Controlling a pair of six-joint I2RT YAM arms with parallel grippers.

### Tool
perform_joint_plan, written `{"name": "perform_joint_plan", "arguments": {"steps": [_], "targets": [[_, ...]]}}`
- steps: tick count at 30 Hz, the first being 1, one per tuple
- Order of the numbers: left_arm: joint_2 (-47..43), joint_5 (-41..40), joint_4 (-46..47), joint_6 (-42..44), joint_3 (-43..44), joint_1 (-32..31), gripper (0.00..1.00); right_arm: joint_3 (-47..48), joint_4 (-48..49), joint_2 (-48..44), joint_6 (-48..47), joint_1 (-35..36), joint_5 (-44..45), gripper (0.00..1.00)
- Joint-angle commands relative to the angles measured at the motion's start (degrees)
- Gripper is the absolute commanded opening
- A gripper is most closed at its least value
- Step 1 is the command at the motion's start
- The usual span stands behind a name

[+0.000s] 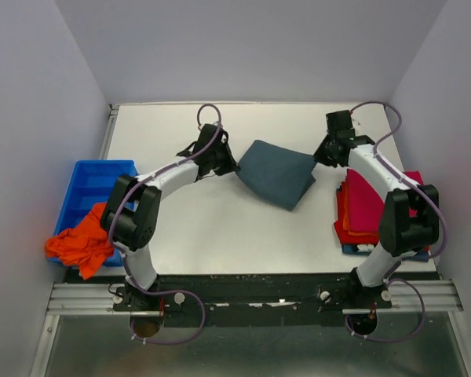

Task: Fold and stack the t-shirts
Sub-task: Put the neatly folded tshirt into the corner of the board with both arms

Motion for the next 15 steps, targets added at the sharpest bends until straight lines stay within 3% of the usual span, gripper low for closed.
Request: {"name": "perform_joint_plan", "arguments": {"steps": [1, 10, 15], "targets": [[-10.42, -2.27, -6.87, 2.17, 0.70, 0.73, 0.00, 1.81, -5.87, -8.81, -1.03, -0.46, 2.30, 0.01], [-13.34, 2.66, 1.02, -0.99, -18.45, 0.73, 0.00, -5.48, -5.27, -4.97, -0.41, -0.55, 1.52, 0.01], [-9.92, 4.23, 8.13, -2.22, -22.33, 0.64, 0.00, -3.82, -3.77, -1.36, -0.68, -0.55, 0.90, 0.01]]}}
